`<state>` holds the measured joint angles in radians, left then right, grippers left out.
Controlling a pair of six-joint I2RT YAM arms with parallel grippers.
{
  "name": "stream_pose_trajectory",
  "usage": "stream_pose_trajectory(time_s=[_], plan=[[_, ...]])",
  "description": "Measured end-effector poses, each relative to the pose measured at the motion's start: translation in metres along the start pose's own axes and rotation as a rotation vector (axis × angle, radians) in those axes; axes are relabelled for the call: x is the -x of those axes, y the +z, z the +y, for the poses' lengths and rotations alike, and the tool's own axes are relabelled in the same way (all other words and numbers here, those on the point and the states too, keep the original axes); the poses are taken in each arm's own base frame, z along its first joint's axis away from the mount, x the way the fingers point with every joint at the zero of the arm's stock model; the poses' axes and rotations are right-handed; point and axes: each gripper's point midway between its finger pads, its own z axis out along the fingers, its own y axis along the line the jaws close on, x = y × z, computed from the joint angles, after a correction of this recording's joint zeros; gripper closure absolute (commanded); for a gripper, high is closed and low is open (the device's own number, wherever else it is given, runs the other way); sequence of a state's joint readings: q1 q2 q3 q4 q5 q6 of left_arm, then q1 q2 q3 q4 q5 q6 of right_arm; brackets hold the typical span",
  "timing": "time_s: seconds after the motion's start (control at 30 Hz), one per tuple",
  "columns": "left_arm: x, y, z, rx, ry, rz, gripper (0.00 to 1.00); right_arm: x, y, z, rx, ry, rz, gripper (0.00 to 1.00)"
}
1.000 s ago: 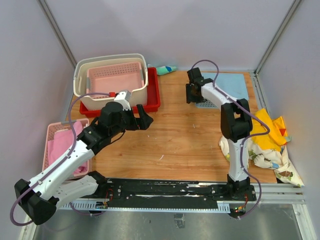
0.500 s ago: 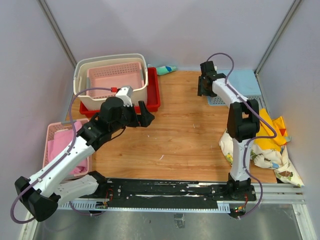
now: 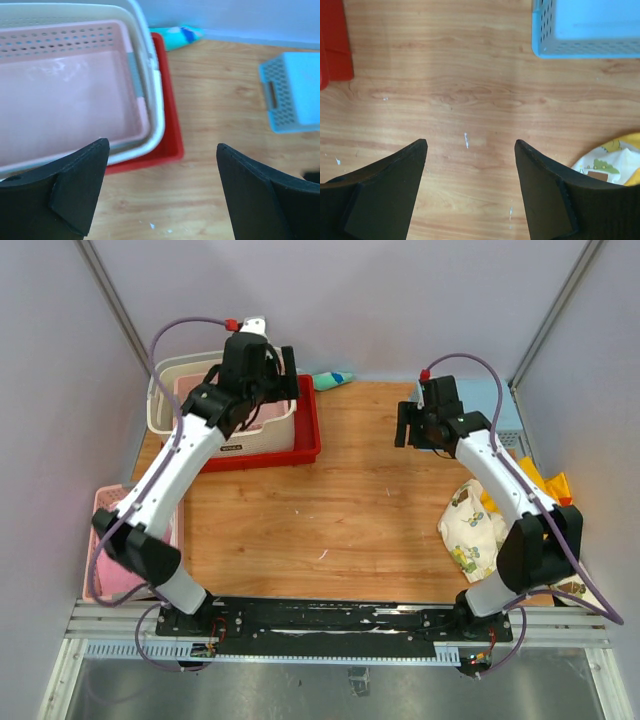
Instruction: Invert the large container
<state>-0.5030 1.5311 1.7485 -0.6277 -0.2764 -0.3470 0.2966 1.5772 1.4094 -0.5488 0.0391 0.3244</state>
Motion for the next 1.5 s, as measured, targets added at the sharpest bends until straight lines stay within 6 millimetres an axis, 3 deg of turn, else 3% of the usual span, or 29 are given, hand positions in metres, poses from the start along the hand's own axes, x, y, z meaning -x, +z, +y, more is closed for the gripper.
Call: stream_pose_trajectory(time_s=[0.13,0.23,0.43,0.63,0.77,0.93,1.33,1.5], plan=[[-0.015,0.059,0.032,0.134,0.037,0.081,0.21,-0.02,-0.014,-0.006,0.001,-0.001,0.016,0.28],[-0.032,0.092,0.051,0.184,0.042,0.144,0.28,-0.029,-0.024,-0.009,0.002,-0.002,0.013,0.28],[-0.048,0.132,0.084,0.229,0.011,0.205,0.35,-0.041,-0.035,-0.015,-0.009,-0.01,0.009,0.29],[-0.044,0.15,0.08,0.181,-0.007,0.199,0.36,-0.049,-0.032,-0.019,-0.026,-0.014,0.042,0.3],[-0.052,0.158,0.075,0.144,-0.01,0.217,0.35,-0.055,-0.03,-0.02,-0.033,-0.016,0.069,0.31],[-0.073,0.161,0.073,0.11,0.003,0.253,0.37,-0.056,-0.03,-0.021,-0.035,-0.016,0.075,0.31],[-0.079,0.166,0.079,0.128,0.02,0.252,0.44,-0.063,-0.027,-0.022,-0.039,-0.016,0.104,0.31],[-0.09,0.179,0.079,0.126,0.017,0.271,0.59,-0.063,-0.027,-0.021,-0.034,-0.015,0.107,0.31]])
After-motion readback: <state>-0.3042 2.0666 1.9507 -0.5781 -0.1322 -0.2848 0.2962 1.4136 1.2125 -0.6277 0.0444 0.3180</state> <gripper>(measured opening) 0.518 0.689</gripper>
